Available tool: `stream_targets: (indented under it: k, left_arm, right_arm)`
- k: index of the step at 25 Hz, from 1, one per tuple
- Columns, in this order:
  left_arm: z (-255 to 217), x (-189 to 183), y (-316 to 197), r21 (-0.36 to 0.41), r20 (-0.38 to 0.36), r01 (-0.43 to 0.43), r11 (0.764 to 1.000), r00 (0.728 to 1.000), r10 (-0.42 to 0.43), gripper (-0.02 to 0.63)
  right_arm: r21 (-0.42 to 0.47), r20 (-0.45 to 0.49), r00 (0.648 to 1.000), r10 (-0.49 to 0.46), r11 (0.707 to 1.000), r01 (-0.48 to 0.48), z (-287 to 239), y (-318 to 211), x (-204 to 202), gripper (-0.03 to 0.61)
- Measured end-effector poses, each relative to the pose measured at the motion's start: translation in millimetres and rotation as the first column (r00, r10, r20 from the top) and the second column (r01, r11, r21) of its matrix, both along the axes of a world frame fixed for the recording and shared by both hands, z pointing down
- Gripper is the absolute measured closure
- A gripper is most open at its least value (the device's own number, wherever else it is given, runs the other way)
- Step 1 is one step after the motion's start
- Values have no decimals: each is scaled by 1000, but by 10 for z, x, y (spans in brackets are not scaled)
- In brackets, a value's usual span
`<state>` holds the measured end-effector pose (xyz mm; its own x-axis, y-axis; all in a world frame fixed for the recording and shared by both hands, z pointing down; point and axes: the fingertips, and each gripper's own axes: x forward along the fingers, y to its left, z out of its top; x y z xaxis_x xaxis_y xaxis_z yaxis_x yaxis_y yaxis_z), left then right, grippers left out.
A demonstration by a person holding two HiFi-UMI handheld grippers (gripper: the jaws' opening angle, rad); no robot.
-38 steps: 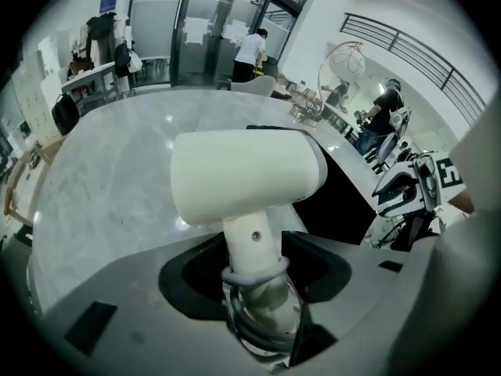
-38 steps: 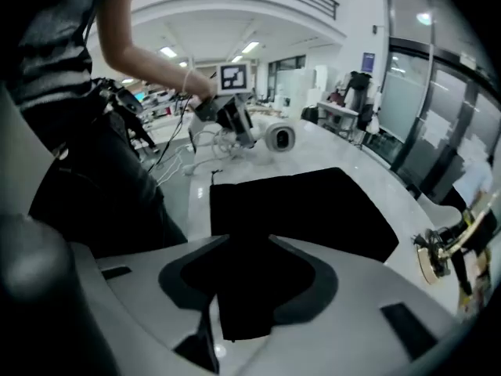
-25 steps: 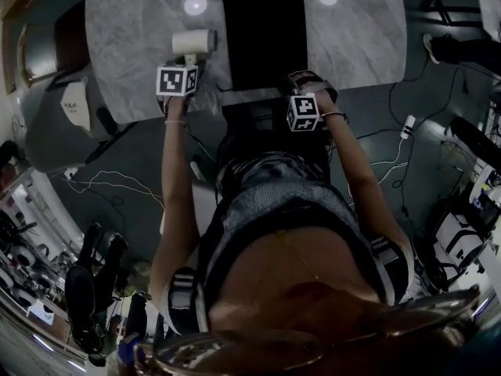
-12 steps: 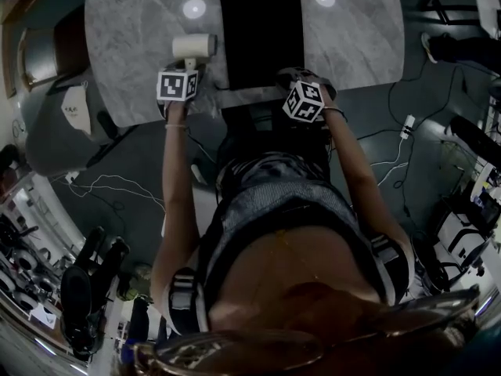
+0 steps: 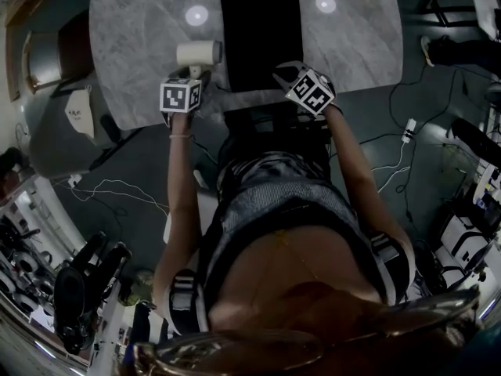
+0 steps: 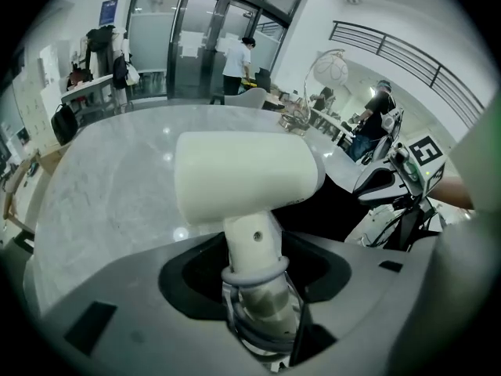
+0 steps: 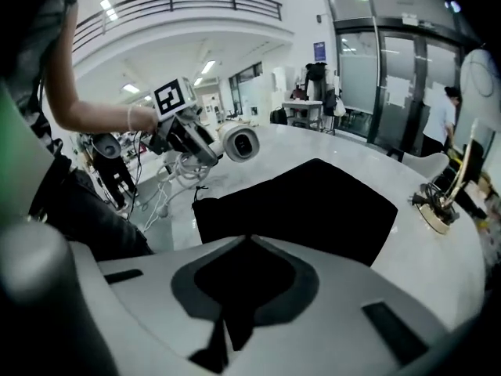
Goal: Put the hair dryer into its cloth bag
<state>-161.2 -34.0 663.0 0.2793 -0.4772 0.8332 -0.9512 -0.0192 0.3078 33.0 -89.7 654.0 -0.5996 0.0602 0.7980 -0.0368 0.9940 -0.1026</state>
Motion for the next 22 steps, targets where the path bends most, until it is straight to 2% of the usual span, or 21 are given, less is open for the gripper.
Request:
stream_targets:
  k: [8, 15, 19, 22]
  left_arm:
    - [-318, 106, -38, 75, -25, -12, 997, 1000, 14, 400]
    - [-700, 262, -46, 124, -84, -40, 992, 995, 50, 400]
    - [-942, 316, -92, 162, -81, -65, 985, 994, 79, 400]
    - [-1128, 329, -159, 210, -99, -52, 976, 992, 75, 400]
  right_arm:
    - [-54, 107, 984, 140, 989, -135, -401, -274, -166, 509]
    - [-122, 146, 958, 245, 966, -229, -619, -476, -340, 509]
    - [-163, 181, 940, 289, 952, -261, -781, -570, -475, 509]
    - [-185, 227, 925, 306, 946, -268, -936, -641, -574, 509]
